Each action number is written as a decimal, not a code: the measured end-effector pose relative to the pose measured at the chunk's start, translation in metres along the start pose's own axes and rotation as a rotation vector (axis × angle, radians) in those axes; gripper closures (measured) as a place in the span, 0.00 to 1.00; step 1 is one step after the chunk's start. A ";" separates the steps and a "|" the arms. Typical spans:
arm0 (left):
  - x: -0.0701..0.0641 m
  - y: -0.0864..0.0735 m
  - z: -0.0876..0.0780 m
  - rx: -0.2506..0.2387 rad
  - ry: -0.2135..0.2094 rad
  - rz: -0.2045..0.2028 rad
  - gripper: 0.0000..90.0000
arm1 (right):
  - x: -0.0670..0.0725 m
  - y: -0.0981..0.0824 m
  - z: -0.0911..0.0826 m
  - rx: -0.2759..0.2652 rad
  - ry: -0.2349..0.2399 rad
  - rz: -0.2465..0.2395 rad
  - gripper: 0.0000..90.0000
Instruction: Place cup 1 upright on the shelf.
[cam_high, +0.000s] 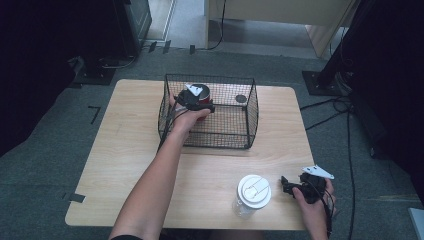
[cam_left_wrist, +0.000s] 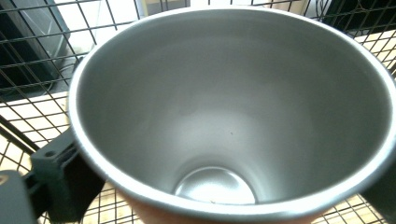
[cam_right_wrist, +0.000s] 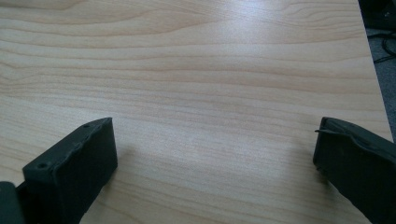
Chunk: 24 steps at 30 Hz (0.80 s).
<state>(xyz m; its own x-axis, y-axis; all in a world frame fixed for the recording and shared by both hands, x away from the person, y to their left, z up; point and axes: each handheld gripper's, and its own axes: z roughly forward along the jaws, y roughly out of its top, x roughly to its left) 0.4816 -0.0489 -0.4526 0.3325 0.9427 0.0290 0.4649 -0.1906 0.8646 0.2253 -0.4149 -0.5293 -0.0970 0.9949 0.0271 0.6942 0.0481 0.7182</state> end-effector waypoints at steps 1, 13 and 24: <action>0.000 0.000 -0.001 -0.004 0.002 0.003 0.00 | 0.000 0.000 0.000 0.000 0.000 0.000 0.00; 0.001 0.011 -0.016 -0.084 0.005 0.018 0.00 | 0.000 0.000 0.000 0.000 -0.003 0.000 0.00; 0.014 0.028 -0.045 -0.155 -0.020 -0.001 0.00 | 0.000 0.000 0.000 0.001 -0.003 0.002 0.00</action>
<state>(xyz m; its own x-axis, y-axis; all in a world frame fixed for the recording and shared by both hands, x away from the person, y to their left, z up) 0.4619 -0.0282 -0.4054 0.3490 0.9369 0.0199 0.3330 -0.1438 0.9319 0.2255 -0.4151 -0.5292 -0.0935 0.9953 0.0259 0.6952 0.0467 0.7173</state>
